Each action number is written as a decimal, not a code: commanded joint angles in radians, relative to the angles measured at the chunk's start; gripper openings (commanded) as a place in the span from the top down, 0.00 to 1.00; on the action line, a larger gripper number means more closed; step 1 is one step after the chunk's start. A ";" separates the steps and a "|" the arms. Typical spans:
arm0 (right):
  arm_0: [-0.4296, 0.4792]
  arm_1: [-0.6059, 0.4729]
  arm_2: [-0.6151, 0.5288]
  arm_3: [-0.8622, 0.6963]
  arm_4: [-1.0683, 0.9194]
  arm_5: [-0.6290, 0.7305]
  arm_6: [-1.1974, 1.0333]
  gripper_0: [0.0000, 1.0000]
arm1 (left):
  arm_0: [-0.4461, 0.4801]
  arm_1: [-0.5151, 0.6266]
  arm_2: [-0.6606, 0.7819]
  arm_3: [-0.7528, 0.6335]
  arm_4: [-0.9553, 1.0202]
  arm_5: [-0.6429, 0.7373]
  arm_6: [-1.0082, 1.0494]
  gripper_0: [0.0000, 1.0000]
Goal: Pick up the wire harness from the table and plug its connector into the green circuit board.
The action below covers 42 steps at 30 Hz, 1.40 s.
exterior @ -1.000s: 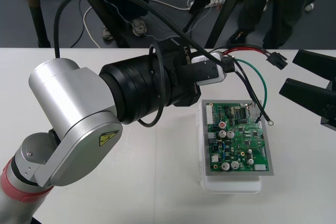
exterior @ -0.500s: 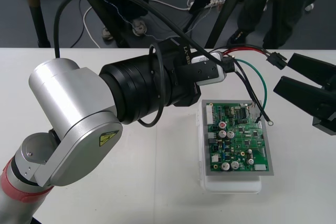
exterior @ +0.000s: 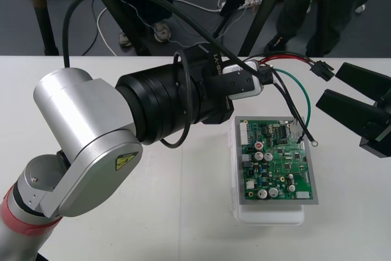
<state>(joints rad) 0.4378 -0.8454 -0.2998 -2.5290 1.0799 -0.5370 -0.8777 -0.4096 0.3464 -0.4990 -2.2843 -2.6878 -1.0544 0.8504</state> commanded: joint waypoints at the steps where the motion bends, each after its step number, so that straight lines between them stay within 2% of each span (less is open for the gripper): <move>1: 0.018 0.014 0.016 -0.040 0.009 0.019 -0.067 0.00 | -0.029 -0.015 -0.003 -0.014 -0.007 0.068 -0.022 1.00; 23: -0.073 0.014 0.082 -0.014 0.087 0.023 -0.116 0.00 | -0.029 -0.015 -0.004 -0.014 -0.007 0.068 -0.027 1.00; 42: -0.067 0.014 0.083 -0.022 0.087 0.023 -0.127 0.00 | -0.029 -0.015 -0.004 -0.014 -0.006 0.068 -0.031 1.00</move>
<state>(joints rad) 0.3781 -0.8415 -0.2312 -2.5348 1.1585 -0.5253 -0.9732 -0.4096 0.3464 -0.4990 -2.2843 -2.6878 -1.0543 0.8504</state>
